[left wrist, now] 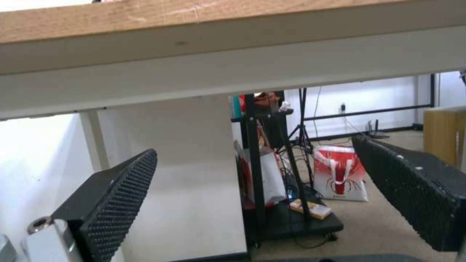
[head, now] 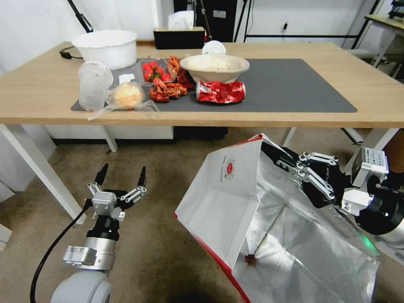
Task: Pick up the food delivery bag from the floor and place it on the table.
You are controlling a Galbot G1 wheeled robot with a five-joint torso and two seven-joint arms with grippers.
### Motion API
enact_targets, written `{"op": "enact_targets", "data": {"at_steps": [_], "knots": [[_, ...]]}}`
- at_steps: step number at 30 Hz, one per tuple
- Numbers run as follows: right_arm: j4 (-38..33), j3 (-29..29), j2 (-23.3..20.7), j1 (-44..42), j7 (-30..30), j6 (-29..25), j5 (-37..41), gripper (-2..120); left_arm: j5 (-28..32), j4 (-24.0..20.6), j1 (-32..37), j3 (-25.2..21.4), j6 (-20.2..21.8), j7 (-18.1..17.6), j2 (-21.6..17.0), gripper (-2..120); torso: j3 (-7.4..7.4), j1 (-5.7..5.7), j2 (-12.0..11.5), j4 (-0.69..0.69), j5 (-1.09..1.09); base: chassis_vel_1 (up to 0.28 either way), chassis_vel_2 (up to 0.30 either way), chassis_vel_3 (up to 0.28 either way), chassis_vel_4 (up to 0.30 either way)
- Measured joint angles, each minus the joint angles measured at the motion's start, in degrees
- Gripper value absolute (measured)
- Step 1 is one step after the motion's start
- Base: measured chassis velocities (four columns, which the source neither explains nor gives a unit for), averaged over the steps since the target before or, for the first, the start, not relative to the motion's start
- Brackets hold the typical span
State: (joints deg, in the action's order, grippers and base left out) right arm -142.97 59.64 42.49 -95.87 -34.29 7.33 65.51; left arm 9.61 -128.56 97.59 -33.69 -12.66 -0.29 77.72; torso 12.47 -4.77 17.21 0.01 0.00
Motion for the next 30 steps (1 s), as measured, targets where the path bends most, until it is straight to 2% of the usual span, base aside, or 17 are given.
{"op": "enact_targets", "data": {"at_steps": [30], "knots": [[2.9,0.2,-0.8,0.8,-3.4,0.6,2.8,0,-0.2,-0.5,0.1,-0.3,0.6,0.0,0.0,100,4.82,-2.23,7.1,0.00,0.00,0.000,0.000,0.000,0.000]]}}
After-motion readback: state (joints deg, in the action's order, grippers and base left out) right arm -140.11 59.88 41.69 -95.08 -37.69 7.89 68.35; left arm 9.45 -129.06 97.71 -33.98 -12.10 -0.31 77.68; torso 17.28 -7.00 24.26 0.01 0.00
